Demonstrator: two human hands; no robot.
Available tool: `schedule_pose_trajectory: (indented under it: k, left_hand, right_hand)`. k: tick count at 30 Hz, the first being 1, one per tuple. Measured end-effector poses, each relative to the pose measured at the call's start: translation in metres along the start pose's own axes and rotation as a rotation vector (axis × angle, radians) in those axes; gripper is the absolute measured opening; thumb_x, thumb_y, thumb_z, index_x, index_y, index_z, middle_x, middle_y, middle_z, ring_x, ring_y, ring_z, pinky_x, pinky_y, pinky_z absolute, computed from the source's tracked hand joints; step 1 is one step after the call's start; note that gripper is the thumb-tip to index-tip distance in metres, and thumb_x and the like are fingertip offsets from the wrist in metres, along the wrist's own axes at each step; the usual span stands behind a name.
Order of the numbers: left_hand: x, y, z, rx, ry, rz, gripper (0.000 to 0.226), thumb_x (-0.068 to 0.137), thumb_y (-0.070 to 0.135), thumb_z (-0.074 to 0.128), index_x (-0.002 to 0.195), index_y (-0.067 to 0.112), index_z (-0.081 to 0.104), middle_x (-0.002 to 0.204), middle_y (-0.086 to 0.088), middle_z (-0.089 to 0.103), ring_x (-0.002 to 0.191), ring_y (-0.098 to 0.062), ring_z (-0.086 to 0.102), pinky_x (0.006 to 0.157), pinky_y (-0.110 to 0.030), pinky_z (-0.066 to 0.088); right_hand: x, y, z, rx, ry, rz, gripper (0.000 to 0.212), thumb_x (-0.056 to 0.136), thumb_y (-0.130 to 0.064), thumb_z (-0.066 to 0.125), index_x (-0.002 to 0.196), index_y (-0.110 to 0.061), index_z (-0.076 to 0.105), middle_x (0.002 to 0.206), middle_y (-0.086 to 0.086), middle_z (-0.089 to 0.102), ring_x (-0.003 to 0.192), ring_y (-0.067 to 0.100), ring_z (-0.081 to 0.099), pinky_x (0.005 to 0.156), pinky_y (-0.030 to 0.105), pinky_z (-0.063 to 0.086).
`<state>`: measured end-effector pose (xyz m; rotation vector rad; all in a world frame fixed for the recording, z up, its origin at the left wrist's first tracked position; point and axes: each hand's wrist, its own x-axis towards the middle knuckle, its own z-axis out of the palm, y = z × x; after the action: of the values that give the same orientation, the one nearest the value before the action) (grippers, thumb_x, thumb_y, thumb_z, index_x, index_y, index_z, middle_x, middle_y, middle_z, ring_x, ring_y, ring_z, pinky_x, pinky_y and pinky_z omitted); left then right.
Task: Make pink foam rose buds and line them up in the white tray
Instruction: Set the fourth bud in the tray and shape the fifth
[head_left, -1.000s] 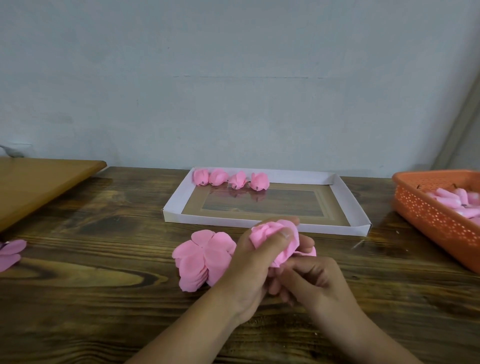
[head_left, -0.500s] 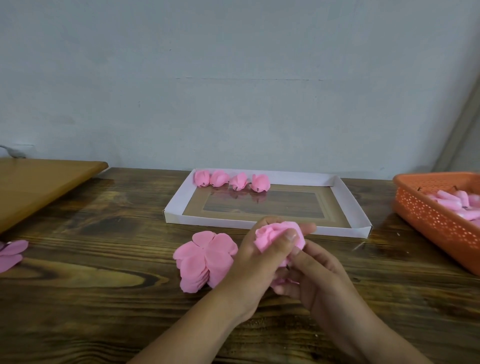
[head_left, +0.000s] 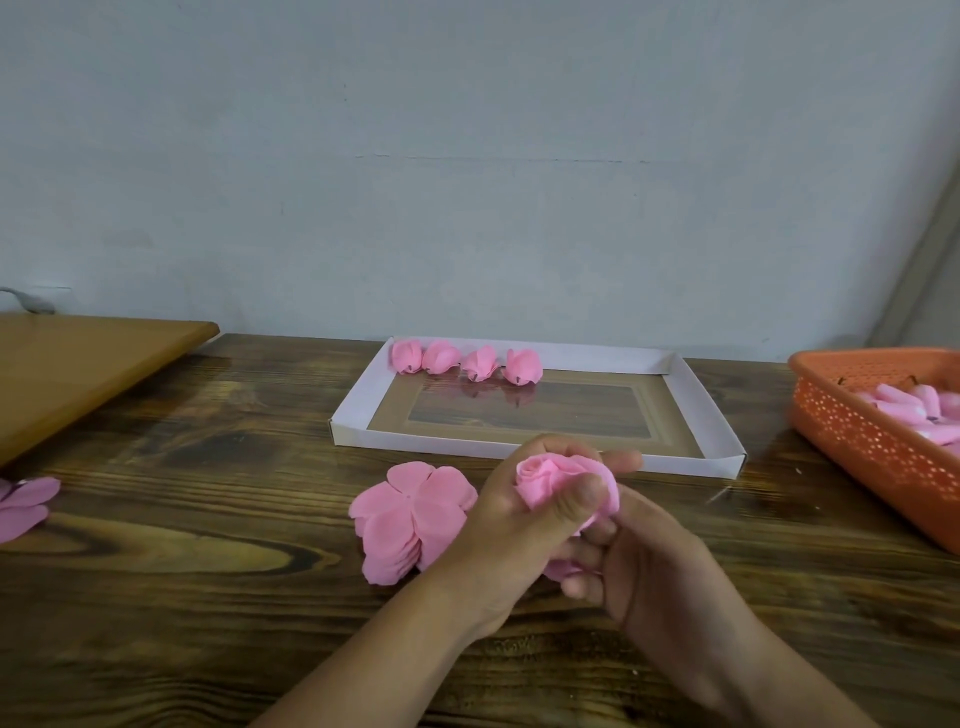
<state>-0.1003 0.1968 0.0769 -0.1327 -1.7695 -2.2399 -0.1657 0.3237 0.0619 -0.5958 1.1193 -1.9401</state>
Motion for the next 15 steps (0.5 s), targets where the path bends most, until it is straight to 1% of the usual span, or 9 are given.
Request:
schedule_pose_trajectory:
  k: [1, 3, 4, 6, 7, 9, 10, 12, 15]
  left_hand:
    - [0.000, 0.000, 0.000, -0.003, -0.012, 0.002, 0.045, 0.065, 0.069, 0.080, 0.095, 0.037, 0.071, 0.127, 0.001, 0.072, 0.113, -0.048, 0.064, 0.083, -0.064, 0.046]
    - [0.000, 0.001, 0.001, -0.014, -0.020, -0.006, 0.044, 0.069, 0.069, 0.078, 0.101, 0.040, 0.071, 0.129, 0.002, 0.071, 0.112, -0.040, 0.067, 0.082, -0.056, 0.049]
    - [0.000, 0.002, 0.000, -0.015, -0.017, -0.012, 0.043, 0.071, 0.070, 0.076, 0.104, 0.042, 0.071, 0.129, 0.004, 0.071, 0.110, -0.036, 0.067, 0.079, -0.049, 0.052]
    - [0.000, 0.001, -0.001, -0.006, -0.020, -0.021, 0.037, 0.081, 0.068, 0.070, 0.108, 0.043, 0.070, 0.131, 0.007, 0.070, 0.105, -0.038, 0.060, 0.070, -0.037, 0.054]
    - [0.000, 0.000, -0.002, -0.001, -0.028, -0.026, 0.031, 0.087, 0.063, 0.065, 0.111, 0.043, 0.069, 0.131, 0.008, 0.070, 0.104, -0.038, 0.056, 0.067, -0.034, 0.054]
    - [0.000, -0.002, -0.003, 0.011, -0.036, -0.037, 0.027, 0.094, 0.054, 0.057, 0.115, 0.040, 0.067, 0.131, 0.008, 0.070, 0.103, -0.036, 0.060, 0.064, -0.032, 0.056]
    - [0.001, -0.003, -0.003, 0.023, -0.034, -0.040, 0.028, 0.094, 0.052, 0.056, 0.116, 0.038, 0.066, 0.130, 0.007, 0.070, 0.105, -0.030, 0.067, 0.064, -0.030, 0.058]
    - [0.001, -0.005, -0.004, 0.049, -0.034, -0.041, 0.030, 0.094, 0.050, 0.055, 0.117, 0.035, 0.065, 0.128, 0.007, 0.072, 0.110, -0.016, 0.071, 0.067, -0.028, 0.060]
    - [0.001, -0.009, -0.006, 0.083, -0.028, -0.038, 0.030, 0.092, 0.049, 0.054, 0.117, 0.037, 0.066, 0.128, 0.008, 0.072, 0.111, -0.014, 0.071, 0.070, -0.029, 0.060]
  right_hand:
    - [0.000, 0.000, -0.001, -0.012, 0.002, -0.002, 0.057, 0.088, -0.038, 0.062, 0.128, 0.003, 0.059, 0.092, 0.013, 0.068, 0.081, 0.023, 0.067, 0.062, 0.028, 0.057]
    - [-0.001, 0.000, -0.002, -0.023, -0.014, -0.002, 0.062, 0.084, -0.040, 0.070, 0.128, 0.003, 0.059, 0.095, 0.015, 0.067, 0.083, 0.023, 0.067, 0.061, 0.027, 0.057]
    - [-0.001, 0.000, -0.002, -0.024, -0.027, -0.004, 0.064, 0.080, -0.042, 0.073, 0.127, 0.001, 0.061, 0.096, 0.015, 0.068, 0.083, 0.022, 0.068, 0.061, 0.027, 0.057]
    - [-0.001, -0.002, -0.002, -0.023, -0.056, -0.012, 0.066, 0.071, -0.049, 0.082, 0.121, -0.007, 0.068, 0.096, 0.014, 0.071, 0.084, 0.021, 0.070, 0.061, 0.026, 0.057]
    - [-0.001, -0.002, -0.001, -0.028, -0.066, -0.013, 0.067, 0.068, -0.053, 0.084, 0.118, -0.010, 0.071, 0.095, 0.013, 0.071, 0.083, 0.020, 0.070, 0.060, 0.026, 0.056]
    - [-0.001, -0.003, 0.000, -0.033, -0.071, -0.003, 0.067, 0.066, -0.056, 0.084, 0.116, -0.013, 0.073, 0.095, 0.012, 0.071, 0.082, 0.017, 0.070, 0.060, 0.025, 0.056]
    - [-0.001, -0.003, 0.000, -0.031, -0.067, 0.003, 0.067, 0.067, -0.056, 0.084, 0.117, -0.012, 0.072, 0.095, 0.012, 0.071, 0.082, 0.017, 0.070, 0.060, 0.025, 0.055]
    - [0.000, -0.003, 0.000, -0.035, -0.062, 0.011, 0.069, 0.069, -0.055, 0.082, 0.119, -0.010, 0.070, 0.097, 0.012, 0.069, 0.084, 0.018, 0.068, 0.061, 0.025, 0.055]
    - [0.000, -0.002, 0.002, -0.052, -0.070, 0.002, 0.068, 0.069, -0.055, 0.084, 0.118, -0.010, 0.070, 0.099, 0.012, 0.067, 0.084, 0.018, 0.066, 0.061, 0.025, 0.055]
